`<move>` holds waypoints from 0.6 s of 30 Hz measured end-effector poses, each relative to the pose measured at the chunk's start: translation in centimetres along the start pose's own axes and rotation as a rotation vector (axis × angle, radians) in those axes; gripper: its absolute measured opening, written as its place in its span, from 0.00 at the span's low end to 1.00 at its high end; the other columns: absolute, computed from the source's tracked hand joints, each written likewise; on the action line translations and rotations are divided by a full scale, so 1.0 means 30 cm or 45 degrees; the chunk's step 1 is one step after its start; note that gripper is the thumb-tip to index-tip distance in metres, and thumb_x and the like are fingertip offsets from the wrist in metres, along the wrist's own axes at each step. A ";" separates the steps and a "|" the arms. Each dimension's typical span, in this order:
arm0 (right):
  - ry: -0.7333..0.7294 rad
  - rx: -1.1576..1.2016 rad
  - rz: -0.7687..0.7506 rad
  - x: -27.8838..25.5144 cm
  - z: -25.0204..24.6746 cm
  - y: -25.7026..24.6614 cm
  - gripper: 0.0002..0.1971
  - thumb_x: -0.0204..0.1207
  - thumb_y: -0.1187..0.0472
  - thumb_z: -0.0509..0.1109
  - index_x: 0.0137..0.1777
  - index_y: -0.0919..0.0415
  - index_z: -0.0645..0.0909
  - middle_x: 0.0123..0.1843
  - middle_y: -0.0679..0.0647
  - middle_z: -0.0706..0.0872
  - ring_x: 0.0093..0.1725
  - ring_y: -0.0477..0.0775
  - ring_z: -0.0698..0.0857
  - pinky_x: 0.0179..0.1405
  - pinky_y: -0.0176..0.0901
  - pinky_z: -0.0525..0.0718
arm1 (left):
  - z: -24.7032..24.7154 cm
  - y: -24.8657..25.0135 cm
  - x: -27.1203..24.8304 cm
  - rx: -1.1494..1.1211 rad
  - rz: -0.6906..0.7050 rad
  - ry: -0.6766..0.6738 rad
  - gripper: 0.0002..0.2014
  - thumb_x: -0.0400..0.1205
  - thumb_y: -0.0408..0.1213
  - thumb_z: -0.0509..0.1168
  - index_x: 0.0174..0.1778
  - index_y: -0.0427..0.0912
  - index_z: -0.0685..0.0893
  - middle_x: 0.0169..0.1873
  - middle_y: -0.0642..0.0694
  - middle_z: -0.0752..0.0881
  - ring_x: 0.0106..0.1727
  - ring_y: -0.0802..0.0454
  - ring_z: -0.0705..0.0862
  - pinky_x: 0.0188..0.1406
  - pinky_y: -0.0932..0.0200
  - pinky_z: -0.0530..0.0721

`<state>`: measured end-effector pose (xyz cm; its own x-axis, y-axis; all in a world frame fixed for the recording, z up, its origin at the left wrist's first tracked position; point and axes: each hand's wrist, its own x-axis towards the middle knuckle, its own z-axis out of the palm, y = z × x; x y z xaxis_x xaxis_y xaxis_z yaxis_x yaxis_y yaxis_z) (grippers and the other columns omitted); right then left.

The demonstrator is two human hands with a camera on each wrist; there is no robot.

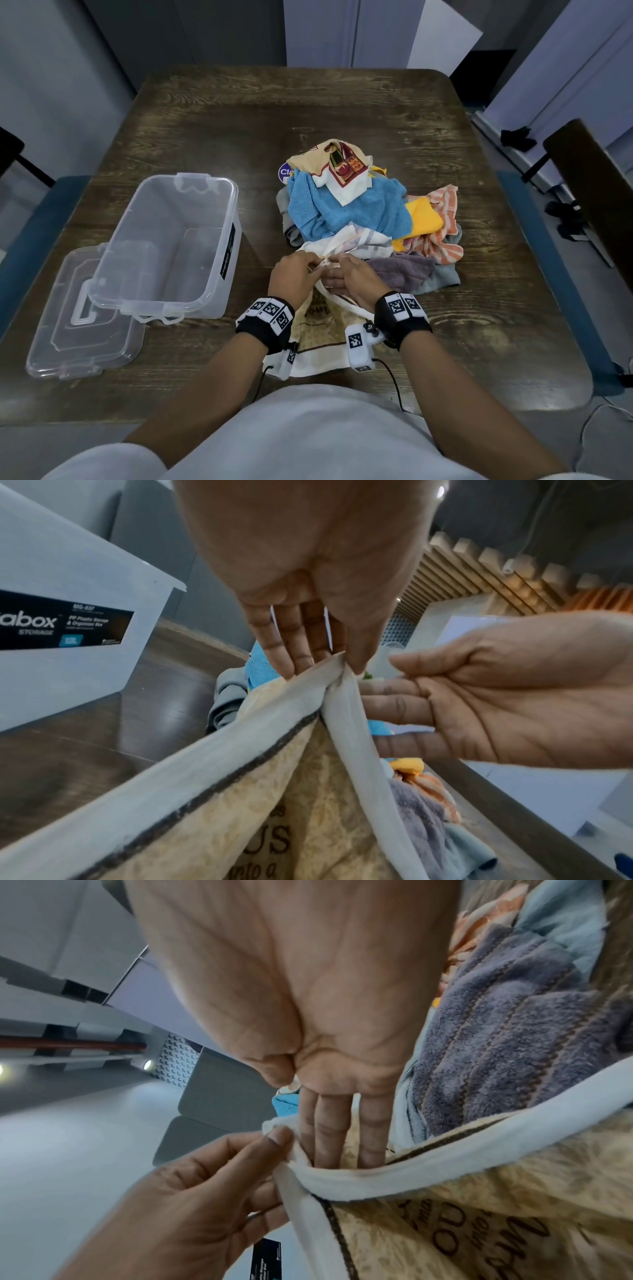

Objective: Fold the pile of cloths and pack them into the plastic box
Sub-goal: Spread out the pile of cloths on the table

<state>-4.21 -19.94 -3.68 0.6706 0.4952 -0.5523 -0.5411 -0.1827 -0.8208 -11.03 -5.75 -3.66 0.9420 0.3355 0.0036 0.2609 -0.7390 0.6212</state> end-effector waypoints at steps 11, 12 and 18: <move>0.027 -0.914 -0.543 0.028 -0.096 -0.130 0.28 0.83 0.68 0.68 0.79 0.45 0.71 0.57 0.49 0.78 0.60 0.50 0.80 0.59 0.41 0.78 | -0.216 0.107 0.089 -0.578 -0.027 -0.003 0.07 0.87 0.36 0.56 0.46 0.38 0.74 0.36 0.44 0.79 0.37 0.54 0.76 0.42 0.52 0.75; -0.007 -0.946 -0.591 0.021 -0.092 -0.159 0.26 0.82 0.68 0.70 0.79 0.51 0.72 0.57 0.45 0.76 0.62 0.48 0.77 0.61 0.37 0.74 | -0.255 0.124 0.098 -0.647 -0.015 -0.004 0.07 0.87 0.34 0.55 0.47 0.36 0.73 0.38 0.45 0.78 0.38 0.56 0.75 0.41 0.55 0.74; -0.066 -0.819 -0.666 0.026 -0.090 -0.281 0.13 0.78 0.55 0.78 0.59 0.58 0.87 0.55 0.49 0.90 0.55 0.46 0.88 0.57 0.48 0.85 | -0.373 0.172 0.158 -0.992 -0.068 0.220 0.15 0.89 0.33 0.49 0.39 0.46 0.76 0.38 0.52 0.78 0.38 0.64 0.76 0.45 0.68 0.78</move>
<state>2.24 -20.32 2.42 0.7223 0.6868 -0.0818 0.2403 -0.3601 -0.9015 -7.57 -1.42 8.33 0.8698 0.4917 0.0398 0.0226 -0.1202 0.9925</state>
